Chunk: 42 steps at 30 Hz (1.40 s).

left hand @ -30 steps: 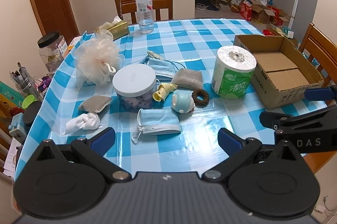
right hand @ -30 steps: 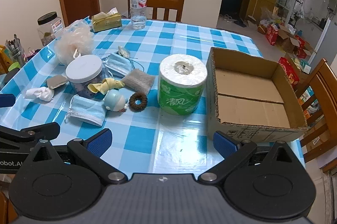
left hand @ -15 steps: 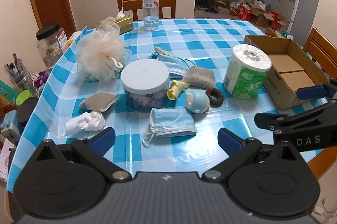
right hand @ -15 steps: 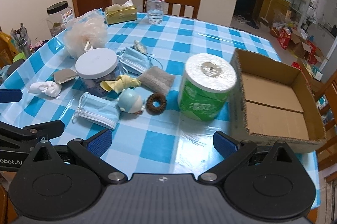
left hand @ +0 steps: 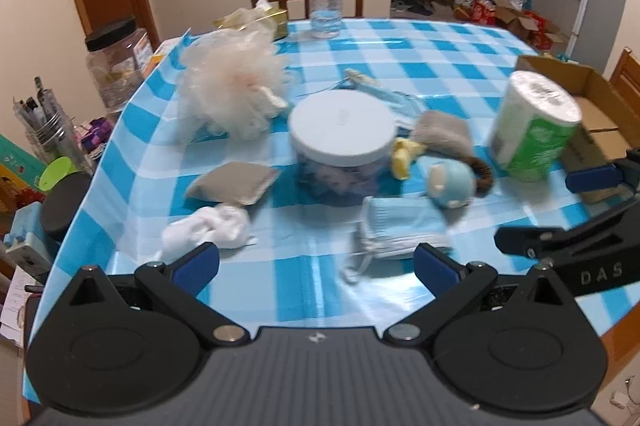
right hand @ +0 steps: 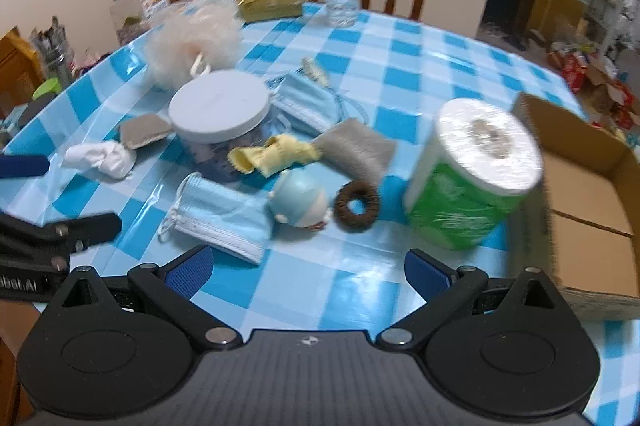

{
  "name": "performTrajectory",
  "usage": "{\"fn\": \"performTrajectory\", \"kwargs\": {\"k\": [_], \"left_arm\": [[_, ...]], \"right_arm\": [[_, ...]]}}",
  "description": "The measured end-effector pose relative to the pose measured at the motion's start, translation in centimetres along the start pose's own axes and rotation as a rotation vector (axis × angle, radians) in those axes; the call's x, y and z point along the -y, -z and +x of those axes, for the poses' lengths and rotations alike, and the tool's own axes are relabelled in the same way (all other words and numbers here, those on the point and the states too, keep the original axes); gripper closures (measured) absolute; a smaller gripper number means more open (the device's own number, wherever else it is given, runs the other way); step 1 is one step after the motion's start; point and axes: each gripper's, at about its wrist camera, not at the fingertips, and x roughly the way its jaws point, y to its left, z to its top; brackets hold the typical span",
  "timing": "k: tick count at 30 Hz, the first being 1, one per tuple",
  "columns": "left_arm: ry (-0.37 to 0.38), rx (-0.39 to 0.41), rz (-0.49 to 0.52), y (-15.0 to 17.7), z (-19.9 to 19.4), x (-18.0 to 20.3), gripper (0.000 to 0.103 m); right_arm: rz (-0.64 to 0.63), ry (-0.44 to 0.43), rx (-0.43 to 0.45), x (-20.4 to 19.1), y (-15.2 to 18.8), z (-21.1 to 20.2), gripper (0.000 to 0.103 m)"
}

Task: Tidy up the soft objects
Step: 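Reach the right tool to the blue face mask while the left tool reaches the white knotted cloth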

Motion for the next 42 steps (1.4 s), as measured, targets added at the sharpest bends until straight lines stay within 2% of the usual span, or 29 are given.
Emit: {"fn": "performTrajectory", "kwargs": {"k": [5,10,16,22,28,34,38,42], "left_arm": [[-0.041,-0.02,-0.013,0.2,1.4,-2.0,0.001],[-0.084,-0.022,-0.032,0.1,2.2,-3.8,0.001],[-0.082,-0.025,-0.065,-0.2,2.9,-5.4,0.001],[-0.069,-0.025,-0.086,-0.3,3.2,-6.1,0.001],[-0.062,-0.029,-0.085,-0.3,3.8,-6.6,0.001],[-0.068,-0.035,-0.065,-0.8,5.0,-6.9,0.001],[-0.067,-0.045,-0.069,-1.3,6.5,-7.2,0.001],[-0.049,-0.06,-0.06,-1.9,8.6,-7.1,0.001]], "right_arm": [[-0.057,-0.079,-0.051,-1.4,0.1,3.2,0.0],[-0.151,-0.158,-0.059,-3.5,-0.2,4.6,0.0],[-0.311,-0.228,-0.026,-5.9,-1.9,5.6,0.0],[-0.442,-0.243,-0.036,-7.8,-3.5,8.6,0.0],[-0.473,-0.255,-0.115,-8.7,-3.9,10.9,0.0],[-0.445,-0.295,-0.234,-8.4,-3.2,10.8,0.0],[-0.457,-0.315,-0.265,-8.6,-1.8,9.7,0.0],[-0.469,-0.293,-0.257,-9.0,-0.6,9.0,0.0]]}}
